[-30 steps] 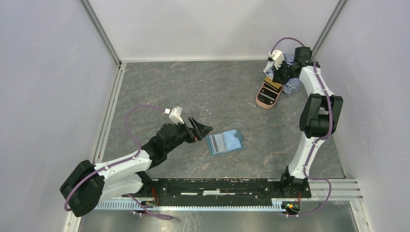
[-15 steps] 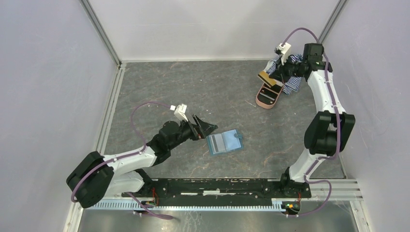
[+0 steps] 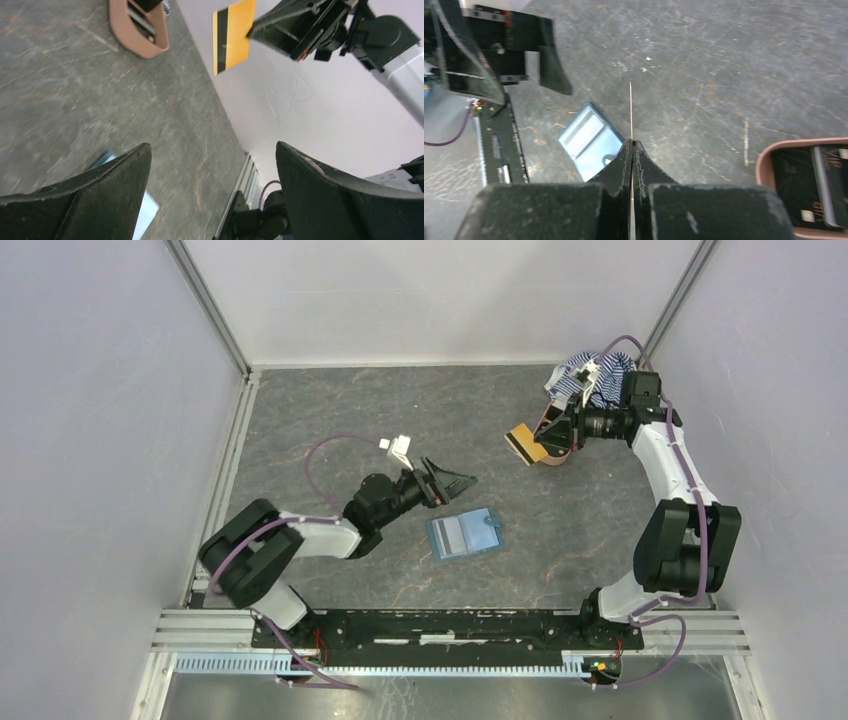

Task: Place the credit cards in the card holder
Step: Pick up the credit card from the storage box, then insert the credit card into the card holder.

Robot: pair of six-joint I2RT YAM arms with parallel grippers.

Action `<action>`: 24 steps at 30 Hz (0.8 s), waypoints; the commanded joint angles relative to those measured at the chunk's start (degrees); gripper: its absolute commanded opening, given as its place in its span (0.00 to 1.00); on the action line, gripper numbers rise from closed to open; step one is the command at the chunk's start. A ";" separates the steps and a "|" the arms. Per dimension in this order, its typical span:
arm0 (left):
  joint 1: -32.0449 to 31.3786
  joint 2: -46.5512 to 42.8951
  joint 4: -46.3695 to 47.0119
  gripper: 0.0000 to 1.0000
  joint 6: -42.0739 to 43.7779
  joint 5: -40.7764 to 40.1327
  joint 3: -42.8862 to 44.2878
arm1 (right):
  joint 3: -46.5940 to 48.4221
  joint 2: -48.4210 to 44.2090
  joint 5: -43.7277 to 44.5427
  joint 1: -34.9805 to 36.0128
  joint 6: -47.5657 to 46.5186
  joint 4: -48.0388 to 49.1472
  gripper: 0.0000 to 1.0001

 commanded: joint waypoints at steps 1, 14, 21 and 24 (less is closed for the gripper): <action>-0.14 8.92 16.90 1.00 -5.80 2.66 5.87 | -2.58 -3.36 -8.83 -0.05 5.40 3.47 0.00; -1.23 25.60 29.23 0.91 -13.39 6.64 19.40 | -4.57 -5.32 -15.33 0.80 6.19 -0.36 0.00; -1.45 27.52 29.85 0.66 -14.11 8.53 23.45 | 2.61 1.16 -18.49 1.18 -14.21 -24.20 0.00; -1.52 28.20 29.66 0.58 -14.73 9.22 24.50 | 2.63 1.82 -18.39 1.26 -14.96 -25.02 0.00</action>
